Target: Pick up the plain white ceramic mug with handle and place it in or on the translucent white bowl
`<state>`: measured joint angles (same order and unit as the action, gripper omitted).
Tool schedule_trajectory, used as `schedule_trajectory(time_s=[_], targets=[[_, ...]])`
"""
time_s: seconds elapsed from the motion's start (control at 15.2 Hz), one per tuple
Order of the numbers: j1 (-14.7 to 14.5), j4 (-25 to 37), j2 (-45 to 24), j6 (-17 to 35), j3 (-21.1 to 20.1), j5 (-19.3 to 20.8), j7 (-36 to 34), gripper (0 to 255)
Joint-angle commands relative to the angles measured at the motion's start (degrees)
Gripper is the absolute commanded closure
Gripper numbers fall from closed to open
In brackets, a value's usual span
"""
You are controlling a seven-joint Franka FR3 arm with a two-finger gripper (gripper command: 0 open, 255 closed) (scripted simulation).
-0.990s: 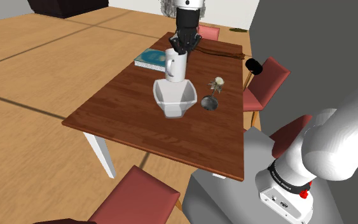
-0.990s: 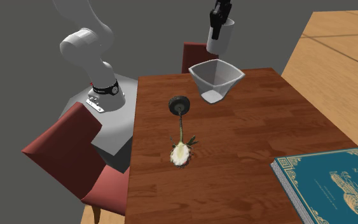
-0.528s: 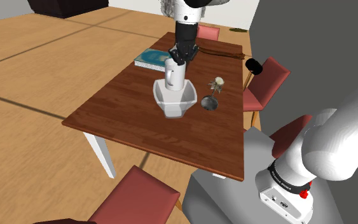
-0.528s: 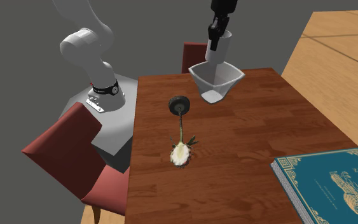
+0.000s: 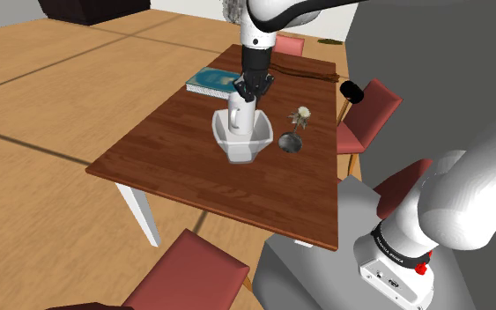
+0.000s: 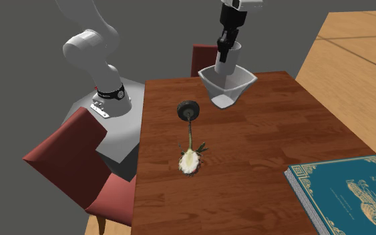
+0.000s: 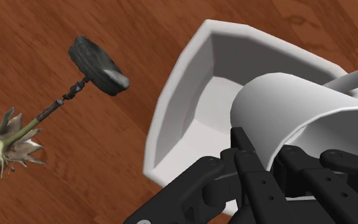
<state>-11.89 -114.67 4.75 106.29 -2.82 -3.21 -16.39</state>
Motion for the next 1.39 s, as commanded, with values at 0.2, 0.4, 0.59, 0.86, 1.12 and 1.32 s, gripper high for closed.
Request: schedule_trajectory(time_s=[0.2, 0.4, 0.59, 0.86, 1.12, 1.32], targets=[[-0.01, -0.12, 0.00, 0.15, -0.01, 0.00, 0.00, 255], [-0.01, -0.12, 0.00, 0.15, -0.01, 0.00, 0.00, 0], [-0.01, -0.12, 0.00, 0.15, -0.01, 0.00, 0.00, 0], [0.12, 5.46, 0.18, -5.61, 0.15, 0.10, -0.06, 0], [0.15, 7.05, 0.11, -7.14, 0.18, 0.12, -0.07, 0], [0.15, 7.05, 0.11, -7.14, 0.18, 0.12, -0.07, 0]])
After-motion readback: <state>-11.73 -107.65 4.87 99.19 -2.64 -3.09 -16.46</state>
